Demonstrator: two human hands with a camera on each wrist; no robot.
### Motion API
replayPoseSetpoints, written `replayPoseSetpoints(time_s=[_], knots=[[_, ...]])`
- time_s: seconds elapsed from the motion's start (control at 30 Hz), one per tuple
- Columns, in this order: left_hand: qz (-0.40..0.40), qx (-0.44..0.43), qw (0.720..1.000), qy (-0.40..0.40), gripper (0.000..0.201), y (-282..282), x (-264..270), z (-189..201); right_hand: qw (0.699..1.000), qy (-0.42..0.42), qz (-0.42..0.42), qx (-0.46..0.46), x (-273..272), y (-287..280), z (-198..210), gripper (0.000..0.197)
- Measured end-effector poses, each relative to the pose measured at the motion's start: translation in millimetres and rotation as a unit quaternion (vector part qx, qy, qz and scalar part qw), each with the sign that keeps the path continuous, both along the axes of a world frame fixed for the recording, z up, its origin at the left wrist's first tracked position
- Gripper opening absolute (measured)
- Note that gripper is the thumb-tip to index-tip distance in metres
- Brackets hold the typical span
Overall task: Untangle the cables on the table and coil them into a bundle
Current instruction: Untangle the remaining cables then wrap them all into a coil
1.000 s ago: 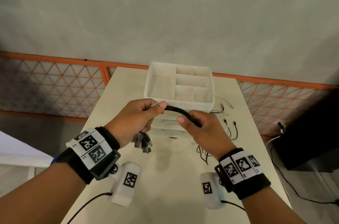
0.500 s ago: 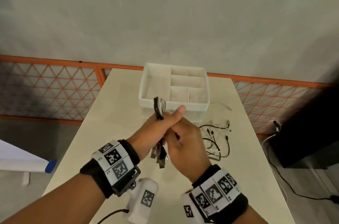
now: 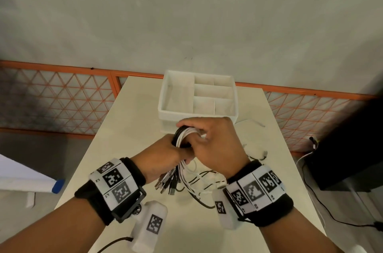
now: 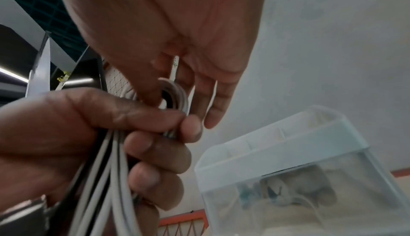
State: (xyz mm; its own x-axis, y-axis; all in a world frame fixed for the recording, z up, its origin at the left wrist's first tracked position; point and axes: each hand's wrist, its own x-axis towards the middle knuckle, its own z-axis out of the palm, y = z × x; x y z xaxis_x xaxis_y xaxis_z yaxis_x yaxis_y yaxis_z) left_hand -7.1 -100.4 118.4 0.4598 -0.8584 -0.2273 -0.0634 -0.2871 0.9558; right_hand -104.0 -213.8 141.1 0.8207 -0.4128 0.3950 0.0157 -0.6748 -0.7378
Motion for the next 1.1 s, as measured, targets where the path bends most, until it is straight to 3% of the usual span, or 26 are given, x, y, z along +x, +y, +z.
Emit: replayPoseSetpoints(time_s=[0.13,0.27,0.33,0.37,0.4,0.47,0.5,0.6,0.7,0.73,0.83,1.0,1.1], knots=[[0.015,-0.042,0.998,-0.042,0.028,1,7,6,0.993,-0.027,-0.054,0.101,4,6,-2,0.037],[0.046,-0.126,0.991,-0.014,0.030,5,19,15,0.957,0.039,0.120,0.263,2,4,-24,0.073],[0.061,-0.152,0.986,0.000,0.032,6,21,21,0.947,0.154,0.163,0.230,-2,6,-34,0.089],[0.072,-0.163,0.984,0.013,0.033,6,22,23,0.947,0.204,0.155,0.192,-5,10,-37,0.085],[0.084,-0.173,0.981,0.028,0.033,5,23,24,0.952,0.231,0.131,0.154,-7,12,-41,0.072],[0.109,-0.187,0.976,0.038,0.031,5,25,26,0.957,0.247,0.085,0.129,-8,12,-46,0.028],[0.118,-0.191,0.974,0.037,0.030,5,27,26,0.954,0.252,0.070,0.144,-9,12,-49,0.026],[0.132,-0.207,0.967,0.064,0.030,6,27,27,0.956,0.256,0.044,0.134,-11,7,-52,0.031],[0.105,-0.227,0.963,0.105,0.030,3,24,29,0.950,0.263,0.079,0.147,-8,11,-47,0.069],[0.092,-0.235,0.962,0.106,0.030,2,22,31,0.946,0.268,0.095,0.152,-5,13,-47,0.069],[0.071,-0.245,0.965,0.066,0.030,-1,25,35,0.944,0.251,0.105,0.185,-1,18,-49,0.023],[0.122,-0.228,0.964,0.063,0.030,9,44,42,0.966,0.232,0.030,0.110,-18,5,-48,0.045],[0.094,-0.135,0.984,0.065,0.031,15,48,40,0.975,0.217,-0.048,0.029,-23,-16,-57,0.049]])
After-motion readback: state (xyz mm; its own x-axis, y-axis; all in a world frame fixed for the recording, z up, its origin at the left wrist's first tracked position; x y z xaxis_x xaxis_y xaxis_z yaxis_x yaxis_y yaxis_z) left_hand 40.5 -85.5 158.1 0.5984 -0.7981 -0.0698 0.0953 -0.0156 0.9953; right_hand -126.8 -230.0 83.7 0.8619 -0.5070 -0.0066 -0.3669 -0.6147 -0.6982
